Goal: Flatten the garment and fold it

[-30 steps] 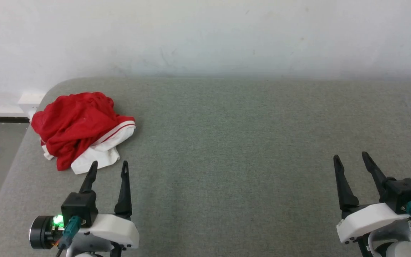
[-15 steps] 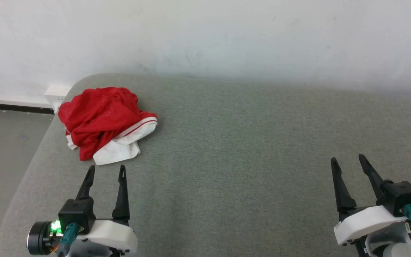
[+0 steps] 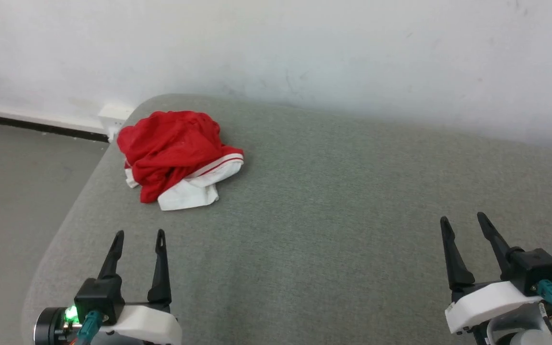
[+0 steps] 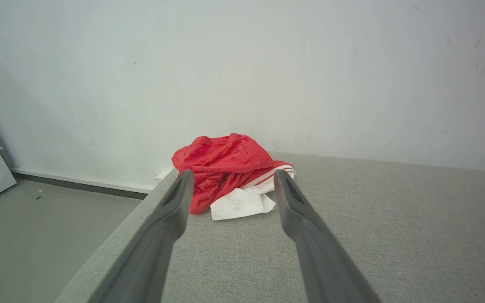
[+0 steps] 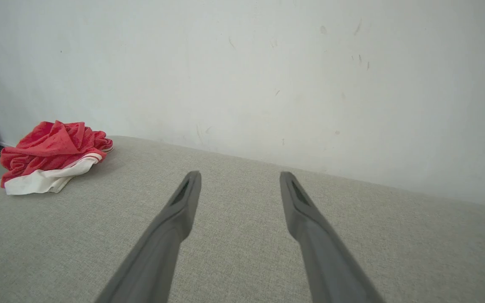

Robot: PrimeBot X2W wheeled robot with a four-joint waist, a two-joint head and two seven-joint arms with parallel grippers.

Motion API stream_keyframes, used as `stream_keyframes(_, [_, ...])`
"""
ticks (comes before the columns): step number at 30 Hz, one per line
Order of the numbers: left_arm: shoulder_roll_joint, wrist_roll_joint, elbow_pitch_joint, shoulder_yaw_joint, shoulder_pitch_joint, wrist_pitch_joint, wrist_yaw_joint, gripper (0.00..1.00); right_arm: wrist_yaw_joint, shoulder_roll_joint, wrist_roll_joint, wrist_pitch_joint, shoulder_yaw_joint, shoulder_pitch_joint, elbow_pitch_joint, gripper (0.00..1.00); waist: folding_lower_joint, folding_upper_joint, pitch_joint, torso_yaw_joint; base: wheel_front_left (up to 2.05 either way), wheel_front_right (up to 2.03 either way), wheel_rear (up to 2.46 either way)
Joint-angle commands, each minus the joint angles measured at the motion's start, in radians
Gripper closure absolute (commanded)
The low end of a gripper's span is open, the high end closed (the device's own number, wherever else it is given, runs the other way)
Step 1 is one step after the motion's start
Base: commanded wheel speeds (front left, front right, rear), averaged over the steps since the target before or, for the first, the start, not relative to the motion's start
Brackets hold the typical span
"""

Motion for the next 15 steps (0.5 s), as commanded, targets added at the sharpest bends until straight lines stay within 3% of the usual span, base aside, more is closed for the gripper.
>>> stream_keyframes(1, [0.0,-0.008,-0.002,0.003,0.011,-0.014,0.005,0.0,-0.001,0.002,0.006,-0.011,-0.003,0.008,0.007,0.0,0.0,0.0,-0.002,0.028,0.0,0.0,0.0])
stream_keyframes(15, [-0.001,-0.022,-0.001,0.013,0.024,-0.041,0.007,0.0,-0.001,0.002,0.006,-0.038,-0.007,0.005,0.032,0.0,0.0,0.0,0.0,0.113,0.0,0.0,0.0])
